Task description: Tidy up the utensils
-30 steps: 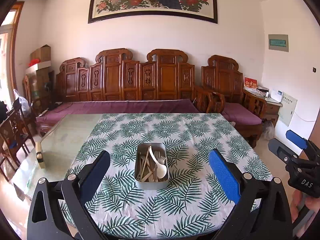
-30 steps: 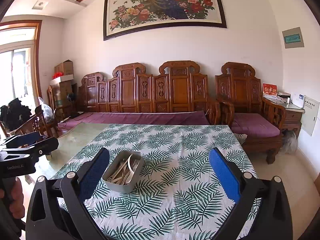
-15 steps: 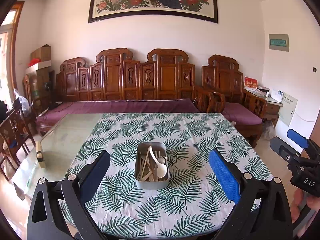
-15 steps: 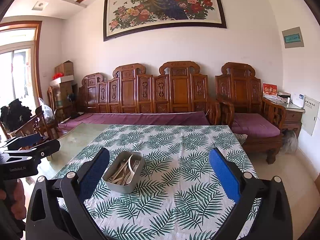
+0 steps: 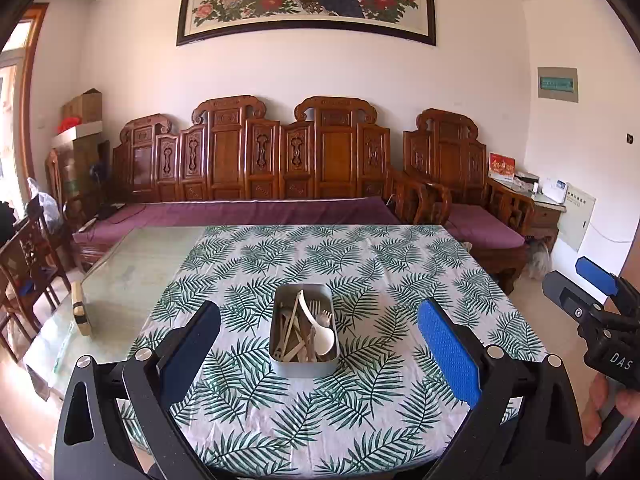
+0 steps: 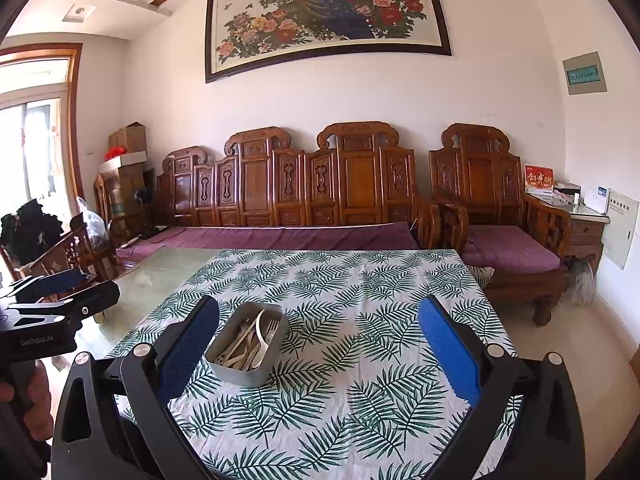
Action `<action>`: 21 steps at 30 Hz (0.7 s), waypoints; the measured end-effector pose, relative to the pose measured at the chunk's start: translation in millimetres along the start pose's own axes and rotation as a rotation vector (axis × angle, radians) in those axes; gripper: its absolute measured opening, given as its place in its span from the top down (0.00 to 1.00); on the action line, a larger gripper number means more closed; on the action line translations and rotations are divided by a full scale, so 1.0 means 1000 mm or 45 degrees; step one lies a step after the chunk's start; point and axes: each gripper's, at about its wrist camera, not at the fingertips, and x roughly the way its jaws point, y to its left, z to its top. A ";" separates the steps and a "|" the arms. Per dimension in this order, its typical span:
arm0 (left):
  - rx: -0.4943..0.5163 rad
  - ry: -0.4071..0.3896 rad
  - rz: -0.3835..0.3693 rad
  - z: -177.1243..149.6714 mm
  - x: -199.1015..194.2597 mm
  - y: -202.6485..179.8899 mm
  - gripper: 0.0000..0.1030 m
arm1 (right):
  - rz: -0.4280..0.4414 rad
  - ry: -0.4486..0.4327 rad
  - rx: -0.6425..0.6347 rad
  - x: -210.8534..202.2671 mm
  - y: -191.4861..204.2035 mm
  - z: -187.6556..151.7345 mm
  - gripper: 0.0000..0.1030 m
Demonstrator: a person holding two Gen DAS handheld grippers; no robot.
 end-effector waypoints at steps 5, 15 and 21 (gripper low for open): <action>0.001 0.000 0.000 0.000 0.000 0.000 0.07 | -0.001 0.001 0.001 0.001 0.000 0.000 0.03; 0.002 -0.001 0.000 -0.001 0.000 0.000 0.07 | -0.001 0.002 0.003 0.000 0.000 0.000 0.03; 0.003 0.001 0.000 -0.002 0.000 -0.001 0.07 | -0.003 0.002 0.004 0.001 -0.001 -0.001 0.03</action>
